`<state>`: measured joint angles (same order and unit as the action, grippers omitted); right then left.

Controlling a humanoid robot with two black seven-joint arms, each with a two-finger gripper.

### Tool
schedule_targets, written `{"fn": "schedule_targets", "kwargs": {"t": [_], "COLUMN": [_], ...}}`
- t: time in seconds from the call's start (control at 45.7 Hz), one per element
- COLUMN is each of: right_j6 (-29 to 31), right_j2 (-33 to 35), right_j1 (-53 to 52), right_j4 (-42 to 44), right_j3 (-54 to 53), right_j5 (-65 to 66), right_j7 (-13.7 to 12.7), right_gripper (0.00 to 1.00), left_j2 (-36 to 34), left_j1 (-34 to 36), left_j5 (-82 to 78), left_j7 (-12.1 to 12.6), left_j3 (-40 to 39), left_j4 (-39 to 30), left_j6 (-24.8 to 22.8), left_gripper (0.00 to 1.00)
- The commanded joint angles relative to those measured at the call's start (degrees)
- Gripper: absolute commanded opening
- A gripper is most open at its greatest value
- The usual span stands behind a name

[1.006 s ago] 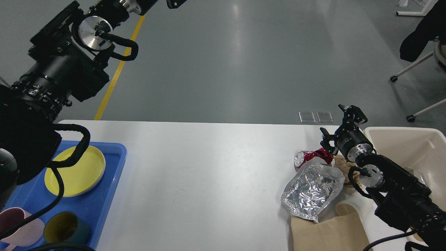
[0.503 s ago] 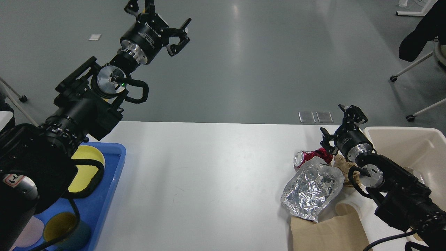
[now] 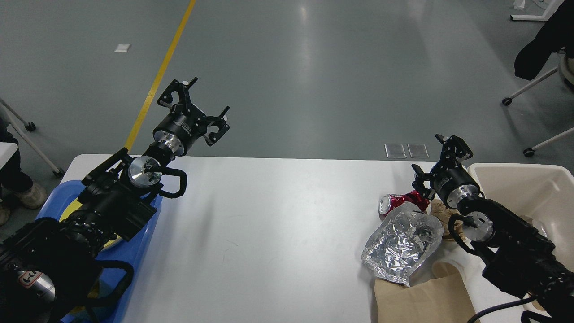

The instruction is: Tidy desktop

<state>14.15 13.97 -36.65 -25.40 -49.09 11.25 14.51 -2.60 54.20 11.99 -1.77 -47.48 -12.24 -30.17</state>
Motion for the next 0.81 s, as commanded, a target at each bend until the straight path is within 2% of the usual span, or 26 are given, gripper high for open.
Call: {"fn": "schedule_targets", "kwargs": {"t": [0.0,0.459,0.634,0.787], "right_j6": [0.00,0.00,0.00,0.00], "right_j2": [0.00,0.00,0.00,0.00], "right_j1": [0.00,0.00,0.00,0.00], "right_j4": [0.00,0.00,0.00,0.00], "right_j3": [-0.04,0.05,-0.04,0.05], "right_j5": [0.00,0.00,0.00,0.00], "right_j7": [0.08,-0.01,-0.01,-0.01], "right_gripper": [1.00,1.00,1.00,1.00], "left_j2": [-1.88,-1.62,-1.53,-1.44], "left_j1": [-1.72,-5.77,-7.27,-7.44], "left_j5": [-0.21,0.23,0.23,0.23], "left_j7": [0.01,0.01,-0.86,-3.32], "left_j3": [0.19,0.11,-0.16,-0.16], "left_j4": [0.02,0.02,0.02,0.02], "left_j6": [0.03,0.03,-0.68,-1.12], "left_gripper": [0.97,0.97,0.97,0.97]}}
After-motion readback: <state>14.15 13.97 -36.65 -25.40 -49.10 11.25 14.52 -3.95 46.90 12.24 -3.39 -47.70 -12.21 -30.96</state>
